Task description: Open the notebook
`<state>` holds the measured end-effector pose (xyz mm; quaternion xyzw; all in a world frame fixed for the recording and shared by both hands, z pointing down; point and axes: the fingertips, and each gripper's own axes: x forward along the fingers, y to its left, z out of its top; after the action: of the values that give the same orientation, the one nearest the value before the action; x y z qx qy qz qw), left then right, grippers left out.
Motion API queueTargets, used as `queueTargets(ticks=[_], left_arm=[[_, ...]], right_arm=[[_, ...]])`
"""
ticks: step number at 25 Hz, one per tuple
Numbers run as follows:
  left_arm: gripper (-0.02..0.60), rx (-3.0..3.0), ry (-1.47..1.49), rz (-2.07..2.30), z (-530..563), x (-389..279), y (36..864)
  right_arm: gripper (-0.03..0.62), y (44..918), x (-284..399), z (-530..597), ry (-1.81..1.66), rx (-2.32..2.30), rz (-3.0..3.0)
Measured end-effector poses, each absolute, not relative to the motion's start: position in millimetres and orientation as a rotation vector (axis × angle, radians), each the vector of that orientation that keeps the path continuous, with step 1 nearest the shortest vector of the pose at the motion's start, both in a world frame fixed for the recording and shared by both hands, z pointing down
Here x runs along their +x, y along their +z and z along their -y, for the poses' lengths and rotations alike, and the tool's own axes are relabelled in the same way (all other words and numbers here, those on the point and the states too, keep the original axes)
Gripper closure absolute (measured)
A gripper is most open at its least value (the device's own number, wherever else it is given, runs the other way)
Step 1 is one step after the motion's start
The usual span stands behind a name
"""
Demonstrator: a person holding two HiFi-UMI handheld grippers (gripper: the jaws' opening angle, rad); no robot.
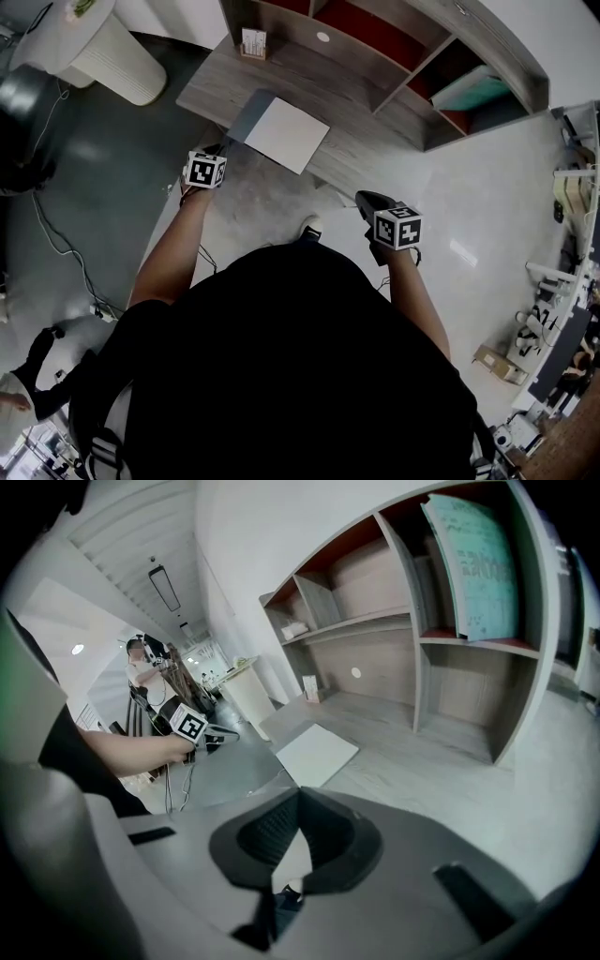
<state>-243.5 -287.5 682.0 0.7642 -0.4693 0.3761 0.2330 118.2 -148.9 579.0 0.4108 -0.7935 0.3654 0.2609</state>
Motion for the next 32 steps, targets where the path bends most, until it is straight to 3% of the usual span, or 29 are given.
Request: queueTargets(ticks=[32], left_arm=[[0.529,2.213,0.893,1.197,222.6,-270.1,639.0]], right_arm=[[0.594,527.5,106.8,100.0,0.799,1.362,2.174]])
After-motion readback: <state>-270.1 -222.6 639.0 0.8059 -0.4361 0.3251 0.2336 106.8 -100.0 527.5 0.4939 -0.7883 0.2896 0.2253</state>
